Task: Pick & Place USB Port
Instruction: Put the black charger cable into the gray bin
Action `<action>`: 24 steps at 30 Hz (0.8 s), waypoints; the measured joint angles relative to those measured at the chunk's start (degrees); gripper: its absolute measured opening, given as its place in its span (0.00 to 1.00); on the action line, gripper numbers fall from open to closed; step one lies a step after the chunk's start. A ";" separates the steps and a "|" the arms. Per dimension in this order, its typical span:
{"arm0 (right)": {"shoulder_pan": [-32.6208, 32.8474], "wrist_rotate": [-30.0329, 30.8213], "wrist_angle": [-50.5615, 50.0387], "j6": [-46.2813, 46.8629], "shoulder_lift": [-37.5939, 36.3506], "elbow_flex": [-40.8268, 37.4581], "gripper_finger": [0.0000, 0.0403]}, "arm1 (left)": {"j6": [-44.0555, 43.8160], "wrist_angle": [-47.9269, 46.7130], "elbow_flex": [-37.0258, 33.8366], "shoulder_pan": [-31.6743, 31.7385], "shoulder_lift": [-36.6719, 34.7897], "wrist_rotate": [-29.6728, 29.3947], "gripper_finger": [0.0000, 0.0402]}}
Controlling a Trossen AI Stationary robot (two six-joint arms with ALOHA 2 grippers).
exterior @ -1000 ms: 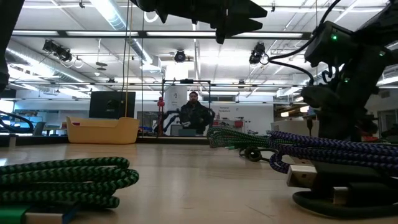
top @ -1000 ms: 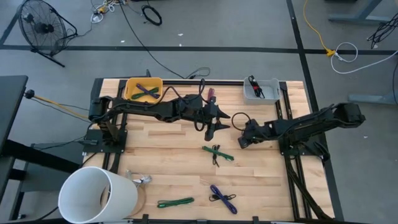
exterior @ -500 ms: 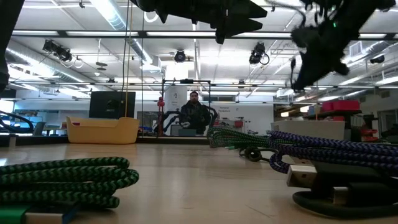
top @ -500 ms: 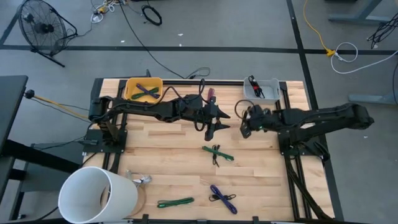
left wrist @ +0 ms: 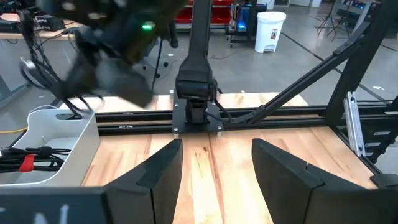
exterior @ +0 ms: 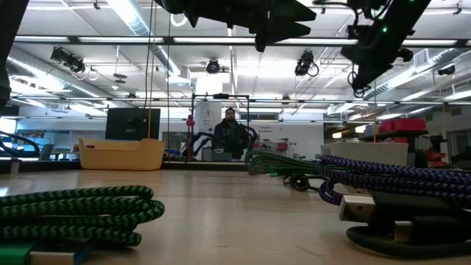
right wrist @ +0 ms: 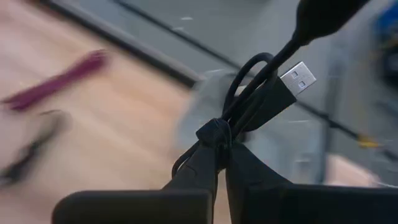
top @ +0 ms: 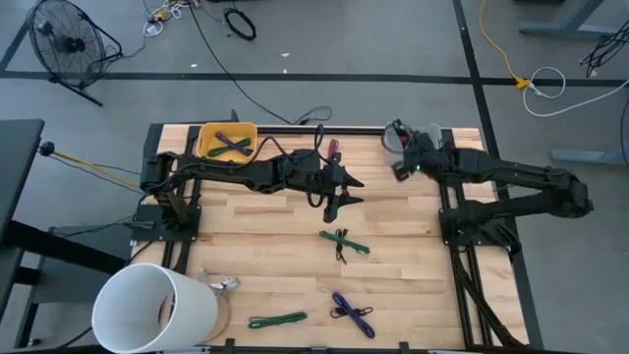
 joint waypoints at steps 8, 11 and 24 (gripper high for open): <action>-11.20 8.61 3.08 -13.50 0.21 0.00 0.02 | 0.02 0.00 0.00 0.00 0.00 0.00 0.49; -13.76 10.52 3.89 -16.13 0.60 0.02 0.02 | 0.02 0.00 0.00 0.00 0.00 0.00 0.49; -21.26 13.71 30.79 -36.56 4.20 -13.48 0.02 | -0.04 -0.14 -0.02 0.00 0.00 0.00 0.49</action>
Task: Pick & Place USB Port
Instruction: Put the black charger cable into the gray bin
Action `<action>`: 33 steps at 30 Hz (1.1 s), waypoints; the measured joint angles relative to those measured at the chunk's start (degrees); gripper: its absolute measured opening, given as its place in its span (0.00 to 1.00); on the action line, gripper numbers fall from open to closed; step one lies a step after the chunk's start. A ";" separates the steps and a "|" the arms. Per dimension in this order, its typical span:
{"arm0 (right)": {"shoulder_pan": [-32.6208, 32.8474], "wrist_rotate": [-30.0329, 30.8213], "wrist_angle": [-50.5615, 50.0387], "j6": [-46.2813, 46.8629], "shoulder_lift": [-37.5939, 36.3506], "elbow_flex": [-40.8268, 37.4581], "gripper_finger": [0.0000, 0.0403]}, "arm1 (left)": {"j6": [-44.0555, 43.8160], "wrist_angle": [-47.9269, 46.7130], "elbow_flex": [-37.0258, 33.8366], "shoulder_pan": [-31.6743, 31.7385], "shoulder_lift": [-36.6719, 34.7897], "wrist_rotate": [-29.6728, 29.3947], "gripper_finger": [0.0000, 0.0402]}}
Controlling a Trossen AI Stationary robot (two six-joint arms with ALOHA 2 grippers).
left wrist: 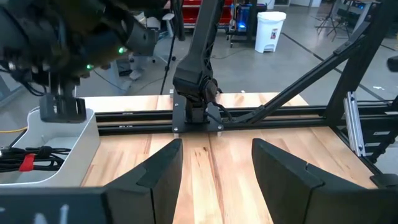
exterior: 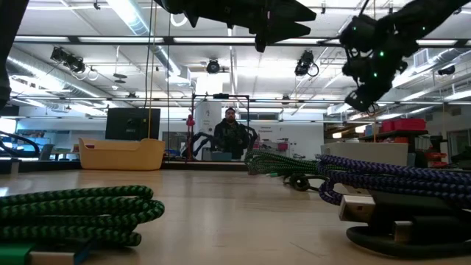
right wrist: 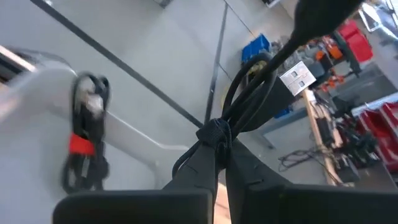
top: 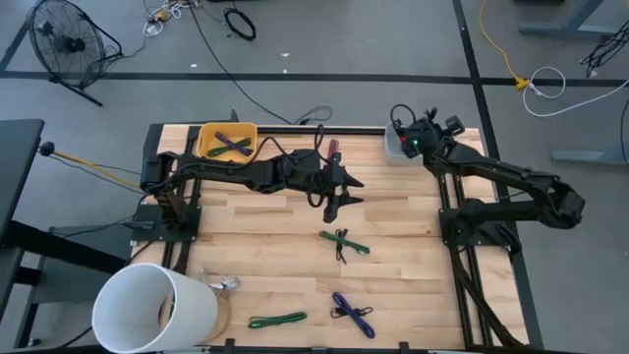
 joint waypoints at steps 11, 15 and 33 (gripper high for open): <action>-4.88 -4.27 9.61 -5.13 0.27 -8.78 0.02 | 0.03 -0.31 0.00 0.01 0.00 0.00 0.49; -4.88 -6.02 10.31 -5.04 0.30 -9.58 0.01 | 0.04 -0.32 -0.02 0.02 0.00 0.00 0.49; -4.86 -7.01 21.00 2.80 1.24 -16.43 0.01 | 0.07 -0.80 -0.02 0.02 0.00 0.01 0.49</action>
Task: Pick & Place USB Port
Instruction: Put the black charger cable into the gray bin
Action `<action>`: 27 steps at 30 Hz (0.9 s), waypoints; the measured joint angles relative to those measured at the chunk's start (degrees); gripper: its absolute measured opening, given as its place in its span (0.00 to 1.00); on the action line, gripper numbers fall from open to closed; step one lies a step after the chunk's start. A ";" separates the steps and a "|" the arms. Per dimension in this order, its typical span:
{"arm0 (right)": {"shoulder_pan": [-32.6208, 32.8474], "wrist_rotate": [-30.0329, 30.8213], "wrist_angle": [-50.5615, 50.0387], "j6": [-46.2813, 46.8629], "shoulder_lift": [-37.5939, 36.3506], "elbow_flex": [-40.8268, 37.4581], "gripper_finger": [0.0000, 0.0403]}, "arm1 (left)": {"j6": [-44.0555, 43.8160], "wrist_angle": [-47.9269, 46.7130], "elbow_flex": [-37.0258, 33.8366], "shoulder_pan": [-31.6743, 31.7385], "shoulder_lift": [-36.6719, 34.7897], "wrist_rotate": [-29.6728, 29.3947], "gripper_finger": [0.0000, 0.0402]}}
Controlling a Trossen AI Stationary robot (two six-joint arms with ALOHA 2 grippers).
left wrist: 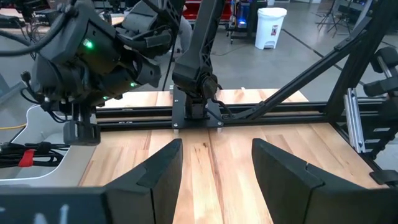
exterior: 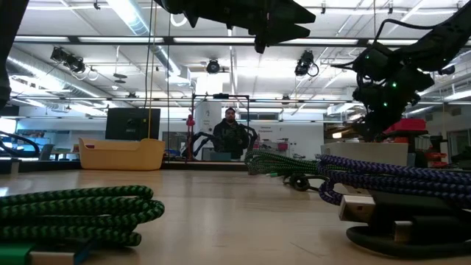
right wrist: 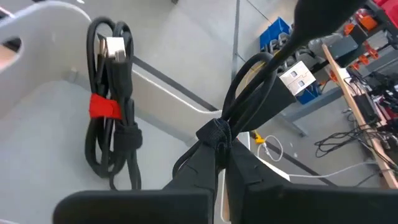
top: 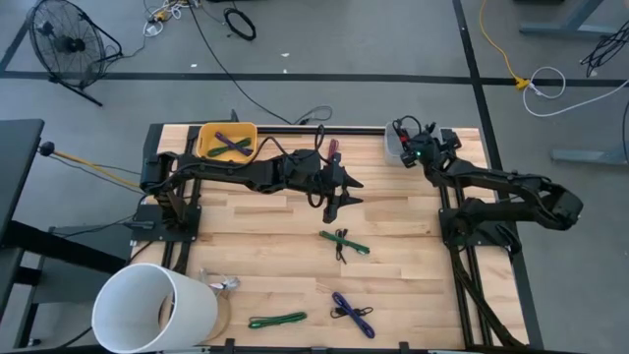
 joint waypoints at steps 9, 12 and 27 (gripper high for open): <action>-0.01 1.79 3.27 0.91 2.89 -0.12 0.04 | 0.01 -0.32 0.00 -0.07 0.00 0.01 0.49; -0.02 1.01 4.07 1.48 2.92 -0.12 0.09 | 0.01 -0.49 0.00 -0.07 0.00 0.00 0.49; 0.00 -0.21 4.83 0.87 2.92 -0.12 0.45 | 0.01 -0.42 0.00 -0.07 0.00 0.01 0.49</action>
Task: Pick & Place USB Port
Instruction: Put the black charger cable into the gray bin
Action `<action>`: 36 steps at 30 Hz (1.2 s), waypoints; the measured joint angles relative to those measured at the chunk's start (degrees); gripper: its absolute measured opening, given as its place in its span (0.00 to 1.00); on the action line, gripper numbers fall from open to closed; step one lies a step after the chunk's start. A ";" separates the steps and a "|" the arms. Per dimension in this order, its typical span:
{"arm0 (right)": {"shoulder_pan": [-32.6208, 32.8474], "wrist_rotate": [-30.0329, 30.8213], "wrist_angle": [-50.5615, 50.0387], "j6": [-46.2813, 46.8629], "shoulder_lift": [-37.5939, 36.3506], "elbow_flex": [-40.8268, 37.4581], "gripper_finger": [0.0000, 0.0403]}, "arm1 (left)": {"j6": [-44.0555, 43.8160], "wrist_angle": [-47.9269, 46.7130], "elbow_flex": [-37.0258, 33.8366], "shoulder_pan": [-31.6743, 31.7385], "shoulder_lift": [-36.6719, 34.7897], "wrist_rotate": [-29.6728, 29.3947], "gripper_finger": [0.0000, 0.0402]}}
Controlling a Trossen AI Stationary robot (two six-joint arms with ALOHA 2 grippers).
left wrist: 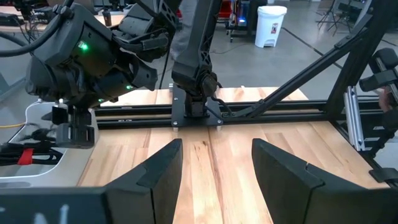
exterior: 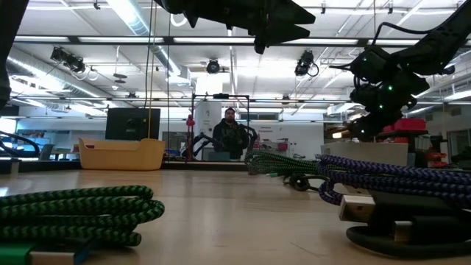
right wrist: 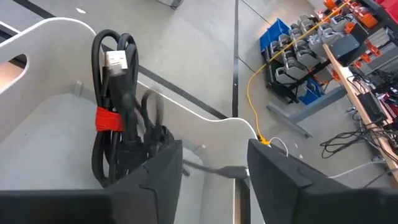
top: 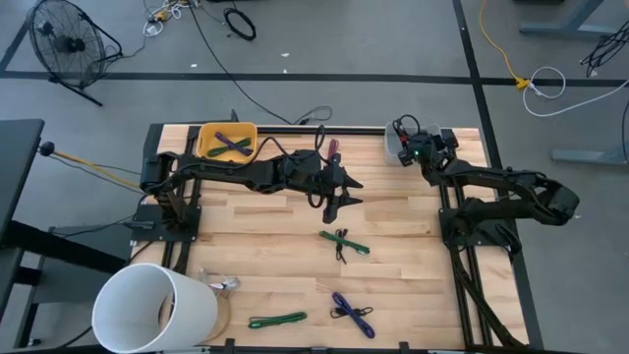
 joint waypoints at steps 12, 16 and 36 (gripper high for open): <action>1.32 -8.55 3.04 1.39 -0.03 0.75 0.42 | -0.02 0.01 0.00 0.00 0.00 -0.02 0.49; 3.17 -22.22 0.00 4.91 -0.04 2.82 0.41 | -0.02 0.02 0.00 0.00 0.00 -0.02 0.49; 21.28 -50.39 -3.07 31.77 3.49 4.39 0.41 | -0.11 0.02 0.00 0.00 0.00 0.00 0.49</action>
